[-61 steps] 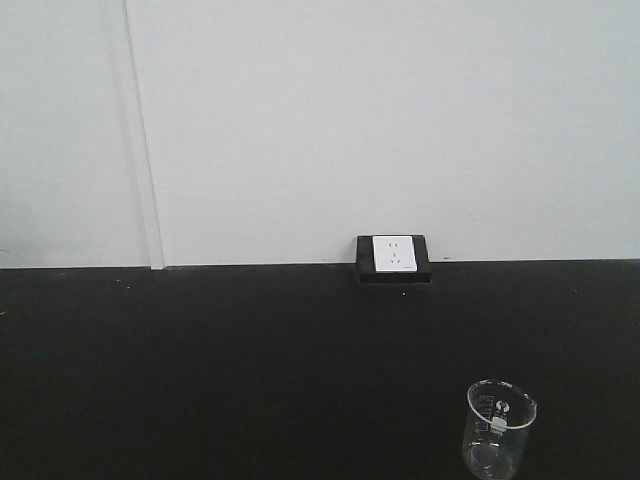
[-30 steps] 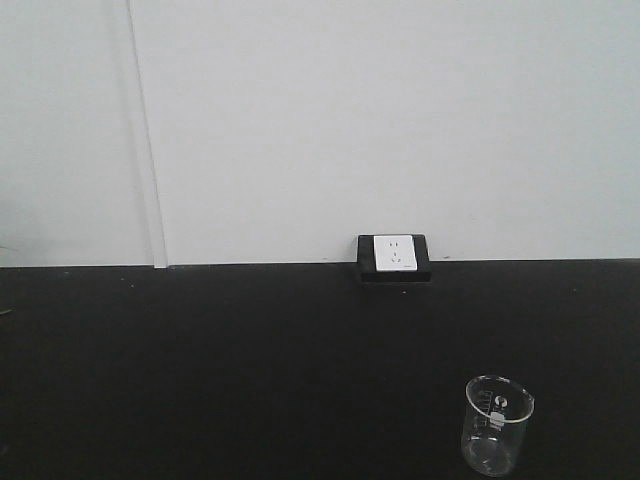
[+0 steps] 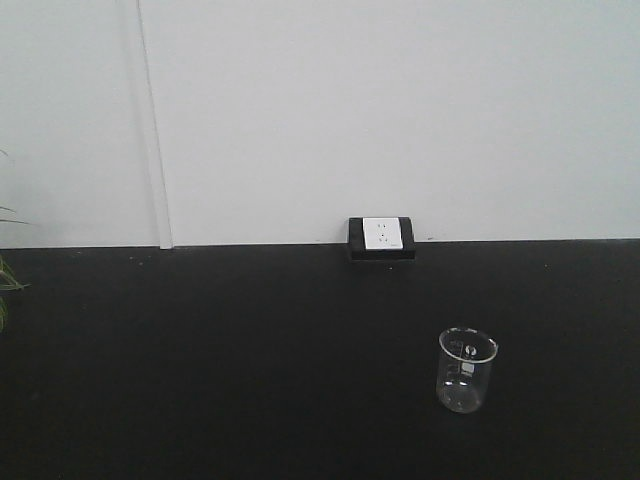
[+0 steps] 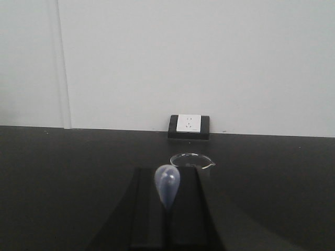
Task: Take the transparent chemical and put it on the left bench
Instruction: 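Drive the base to the bench with white bins, holding the pipette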
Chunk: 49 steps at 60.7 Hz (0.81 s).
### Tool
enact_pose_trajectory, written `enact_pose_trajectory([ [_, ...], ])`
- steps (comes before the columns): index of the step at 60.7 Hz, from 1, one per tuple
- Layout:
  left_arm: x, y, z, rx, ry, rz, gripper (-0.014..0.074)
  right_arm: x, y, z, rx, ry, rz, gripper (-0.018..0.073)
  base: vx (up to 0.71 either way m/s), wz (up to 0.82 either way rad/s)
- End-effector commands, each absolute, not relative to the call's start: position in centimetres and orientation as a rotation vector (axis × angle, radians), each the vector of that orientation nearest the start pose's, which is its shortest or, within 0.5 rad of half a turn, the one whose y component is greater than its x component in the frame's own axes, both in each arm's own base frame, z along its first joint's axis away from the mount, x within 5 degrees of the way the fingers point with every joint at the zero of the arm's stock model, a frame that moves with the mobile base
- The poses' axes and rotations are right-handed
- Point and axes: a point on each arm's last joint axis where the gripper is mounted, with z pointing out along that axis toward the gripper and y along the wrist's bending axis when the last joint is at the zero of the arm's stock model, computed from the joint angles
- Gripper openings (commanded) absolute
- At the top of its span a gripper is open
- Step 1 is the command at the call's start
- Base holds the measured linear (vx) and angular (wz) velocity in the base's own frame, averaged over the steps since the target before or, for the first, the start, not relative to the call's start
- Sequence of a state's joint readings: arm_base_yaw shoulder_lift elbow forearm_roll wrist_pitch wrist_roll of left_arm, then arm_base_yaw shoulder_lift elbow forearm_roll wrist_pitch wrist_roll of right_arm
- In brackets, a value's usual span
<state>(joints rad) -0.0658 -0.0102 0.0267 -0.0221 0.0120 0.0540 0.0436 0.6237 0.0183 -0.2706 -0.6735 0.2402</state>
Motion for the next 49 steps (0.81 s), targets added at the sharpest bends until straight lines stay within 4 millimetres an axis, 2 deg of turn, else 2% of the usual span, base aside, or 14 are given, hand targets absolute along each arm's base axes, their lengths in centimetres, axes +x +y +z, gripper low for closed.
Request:
enact_pose_trajectory([
  [1, 5.50, -0.36, 20.63, 0.064, 1.429, -0.035, -0.0003, 10.81, 2.09, 22.98, -0.155, 1.367, 0.190, -0.0003, -0.32, 0.00],
  [49, 5.50, -0.36, 20.63, 0.064, 1.429, -0.035, -0.0003, 10.81, 2.09, 22.98, -0.155, 1.367, 0.190, -0.0003, -0.39, 0.02],
])
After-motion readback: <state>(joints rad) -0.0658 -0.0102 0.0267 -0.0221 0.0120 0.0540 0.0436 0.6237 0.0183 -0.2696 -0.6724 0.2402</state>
